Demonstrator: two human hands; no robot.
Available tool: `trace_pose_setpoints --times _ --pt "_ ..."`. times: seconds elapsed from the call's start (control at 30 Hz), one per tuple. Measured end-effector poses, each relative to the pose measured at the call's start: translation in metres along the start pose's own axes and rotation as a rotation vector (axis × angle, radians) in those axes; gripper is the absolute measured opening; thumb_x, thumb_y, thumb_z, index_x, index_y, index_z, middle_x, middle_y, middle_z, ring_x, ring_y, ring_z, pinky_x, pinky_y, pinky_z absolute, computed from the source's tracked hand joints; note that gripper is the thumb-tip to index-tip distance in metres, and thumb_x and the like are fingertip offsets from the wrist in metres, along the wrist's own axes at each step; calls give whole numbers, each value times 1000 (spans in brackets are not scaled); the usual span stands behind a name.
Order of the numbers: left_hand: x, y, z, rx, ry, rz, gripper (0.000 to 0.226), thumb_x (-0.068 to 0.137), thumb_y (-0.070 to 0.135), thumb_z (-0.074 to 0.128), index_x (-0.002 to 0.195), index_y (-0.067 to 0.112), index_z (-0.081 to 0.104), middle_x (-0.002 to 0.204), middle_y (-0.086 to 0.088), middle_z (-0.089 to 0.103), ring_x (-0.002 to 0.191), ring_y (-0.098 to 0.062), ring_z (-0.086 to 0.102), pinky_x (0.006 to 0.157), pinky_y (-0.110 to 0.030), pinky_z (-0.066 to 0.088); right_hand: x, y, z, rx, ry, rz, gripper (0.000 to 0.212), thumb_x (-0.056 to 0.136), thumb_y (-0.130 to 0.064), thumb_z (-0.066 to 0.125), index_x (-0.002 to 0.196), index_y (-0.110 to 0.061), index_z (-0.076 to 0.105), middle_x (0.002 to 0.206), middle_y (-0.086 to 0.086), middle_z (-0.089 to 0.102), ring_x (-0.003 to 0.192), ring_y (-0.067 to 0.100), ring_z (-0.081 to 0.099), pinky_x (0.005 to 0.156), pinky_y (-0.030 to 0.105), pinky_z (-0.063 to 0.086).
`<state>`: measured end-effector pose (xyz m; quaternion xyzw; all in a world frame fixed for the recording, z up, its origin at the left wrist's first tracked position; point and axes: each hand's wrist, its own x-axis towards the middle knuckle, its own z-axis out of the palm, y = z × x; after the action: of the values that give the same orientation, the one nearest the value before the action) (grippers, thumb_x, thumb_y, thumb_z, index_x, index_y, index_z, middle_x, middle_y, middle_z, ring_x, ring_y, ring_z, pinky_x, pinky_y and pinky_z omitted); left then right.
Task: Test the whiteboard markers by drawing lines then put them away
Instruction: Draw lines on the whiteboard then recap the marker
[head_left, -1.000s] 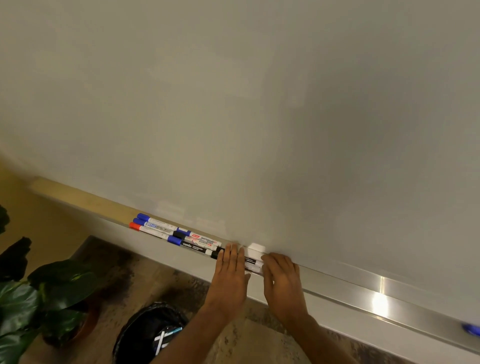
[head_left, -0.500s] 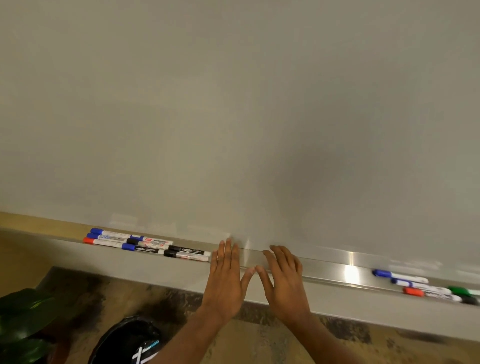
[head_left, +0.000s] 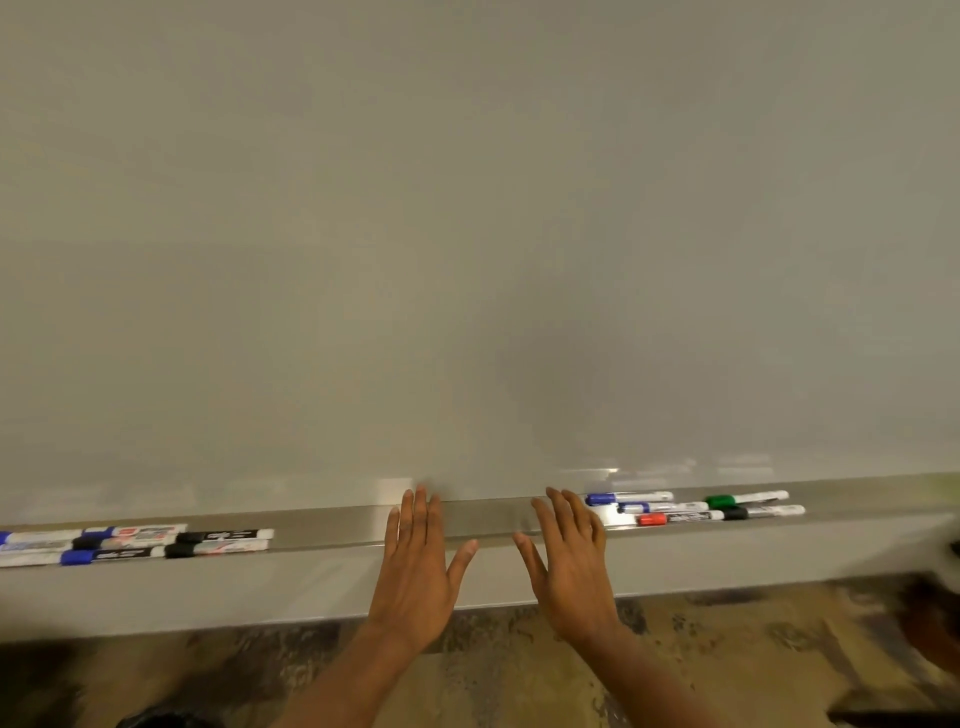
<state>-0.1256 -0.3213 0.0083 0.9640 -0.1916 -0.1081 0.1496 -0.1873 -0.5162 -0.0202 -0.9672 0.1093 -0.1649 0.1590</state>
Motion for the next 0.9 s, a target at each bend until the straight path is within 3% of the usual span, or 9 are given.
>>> trace_pose_setpoints --times 0.23,0.33,0.43,0.57,0.9 --pt "13 36 25 -2 -10 57 92 84 80 -14 154 21 -24 162 0 -35 146 -12 -39 115 -25 -30 5 79 -6 -103 -63 105 49 103 -45 34 143 -20 47 154 6 41 146 28 30 119 48 22" --pt "17 44 32 -8 -6 71 100 79 84 -24 156 20 -23 162 0 -35 146 -10 -39 118 -27 -27 12 98 -6 -137 -82 125 43 97 -21 56 140 -18 49 150 9 46 142 31 37 116 52 30" --pt "21 53 39 -12 -2 80 102 76 84 -27 156 21 -23 161 3 -37 145 -7 -40 120 -28 -24 21 112 -6 -156 -77 140 58 82 -3 73 135 -15 53 141 10 55 135 33 46 110 51 36" --pt "24 61 44 -17 6 99 90 82 79 -19 154 25 -23 158 8 -39 139 0 -47 118 -26 -27 30 125 3 -195 -118 150 62 74 -2 79 132 -14 59 133 8 62 129 31 53 107 49 41" --pt "27 59 53 -121 62 130 79 90 74 -3 157 34 -10 165 18 -20 148 4 -29 124 -23 -16 41 136 23 -211 -34 52 49 65 1 85 110 -13 72 108 7 73 110 33 64 96 51 50"
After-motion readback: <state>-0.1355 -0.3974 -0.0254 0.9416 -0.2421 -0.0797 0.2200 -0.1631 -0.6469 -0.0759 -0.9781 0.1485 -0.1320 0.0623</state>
